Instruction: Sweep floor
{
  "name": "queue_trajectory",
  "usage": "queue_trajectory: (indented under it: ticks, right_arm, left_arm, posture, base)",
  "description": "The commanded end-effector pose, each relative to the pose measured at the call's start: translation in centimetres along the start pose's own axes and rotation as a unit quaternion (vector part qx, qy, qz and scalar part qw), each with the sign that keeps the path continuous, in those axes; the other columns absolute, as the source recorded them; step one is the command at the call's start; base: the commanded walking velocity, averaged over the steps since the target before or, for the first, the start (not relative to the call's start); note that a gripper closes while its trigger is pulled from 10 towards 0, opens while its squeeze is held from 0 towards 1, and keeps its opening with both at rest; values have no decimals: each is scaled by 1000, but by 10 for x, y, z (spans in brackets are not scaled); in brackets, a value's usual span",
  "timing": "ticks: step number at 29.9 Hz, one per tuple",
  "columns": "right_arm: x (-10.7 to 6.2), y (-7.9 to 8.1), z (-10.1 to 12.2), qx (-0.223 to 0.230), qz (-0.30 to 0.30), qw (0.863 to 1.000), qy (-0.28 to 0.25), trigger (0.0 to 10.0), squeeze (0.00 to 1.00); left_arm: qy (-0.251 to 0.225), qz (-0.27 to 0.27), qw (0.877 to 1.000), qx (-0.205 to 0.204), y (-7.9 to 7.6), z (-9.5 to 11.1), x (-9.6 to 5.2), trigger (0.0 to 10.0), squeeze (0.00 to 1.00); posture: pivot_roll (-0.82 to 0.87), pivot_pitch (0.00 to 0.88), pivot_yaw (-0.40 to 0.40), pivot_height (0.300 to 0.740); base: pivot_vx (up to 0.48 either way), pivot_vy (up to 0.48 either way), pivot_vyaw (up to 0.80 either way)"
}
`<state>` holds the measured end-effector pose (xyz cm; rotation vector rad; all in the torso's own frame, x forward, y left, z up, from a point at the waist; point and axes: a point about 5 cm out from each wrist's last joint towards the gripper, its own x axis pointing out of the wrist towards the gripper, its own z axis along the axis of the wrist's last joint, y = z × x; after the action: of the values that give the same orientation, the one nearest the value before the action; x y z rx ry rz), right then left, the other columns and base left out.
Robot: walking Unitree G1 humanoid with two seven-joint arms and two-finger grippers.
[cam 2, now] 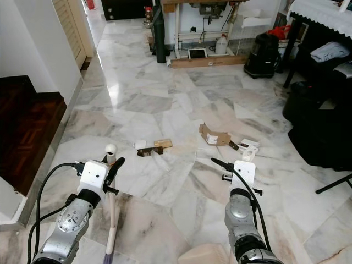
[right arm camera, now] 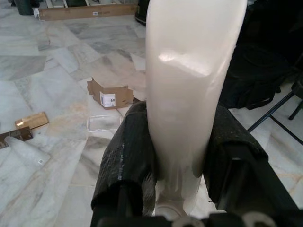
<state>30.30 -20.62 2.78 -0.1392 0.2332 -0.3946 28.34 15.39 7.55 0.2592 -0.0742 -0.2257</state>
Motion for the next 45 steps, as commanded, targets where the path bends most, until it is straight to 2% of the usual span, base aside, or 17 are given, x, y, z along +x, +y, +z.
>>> queue_trajectory:
  ticks: [1, 6, 11, 15, 22, 36, 41, 44, 45]
  right_arm:
    - [3, -2, 4, 9, -8, 1000, -5, 10000, 0]
    - [6, -3, 9, 11, -8, 1000, -10, 10000, 0]
    - [4, 0, -4, -4, 12, 999, 42, 10000, 0]
    - [2, 2, -8, -5, 22, 998, 51, 10000, 0]
    - [5, -4, -2, 3, 6, 999, 31, 10000, 0]
    - [20, -37, 30, 19, -95, 994, -52, 10000, 0]
    - [20, -38, 32, 23, -98, 993, -56, 10000, 0]
    - [18, -33, 26, 30, -92, 995, -39, 10000, 0]
    - [15, -29, 18, 52, -94, 994, -13, 10000, 0]
  left_arm:
    - [-13, -2, 1000, 7, 3, 7, 2, 10000, 0]
    - [-13, -4, 1000, 8, 3, 7, 2, 10000, 0]
    - [-11, -6, 1000, 7, 2, 6, 1, 10000, 0]
    - [-11, -8, 1000, 7, 1, 6, 1, 10000, 0]
    - [-12, -11, 1000, 5, 0, 7, 2, 10000, 0]
    - [-14, -12, 1000, 6, 1, 8, 2, 10000, 0]
    - [-15, -14, 1000, 6, 1, 8, 2, 10000, 0]
    - [-15, -14, 1000, 7, 0, 8, 2, 10000, 0]
    - [-16, -14, 1000, 8, 0, 8, 2, 10000, 0]
  posture:
    - [87, 0, 26, 740]
    - [87, 0, 27, 740]
    - [88, 0, 26, 740]
    - [88, 0, 26, 740]
    - [87, 0, 27, 740]
    - [84, 0, 32, 740]
    - [83, 0, 33, 740]
    - [86, 0, 33, 740]
    - [88, 0, 32, 740]
  base:
    - [0, 0, 0]
    - [0, 0, 0]
    - [0, 0, 0]
    - [0, 0, 0]
    - [0, 0, 0]
    - [0, 0, 0]
    - [0, 0, 0]
    - [0, 0, 0]
    - [0, 0, 0]
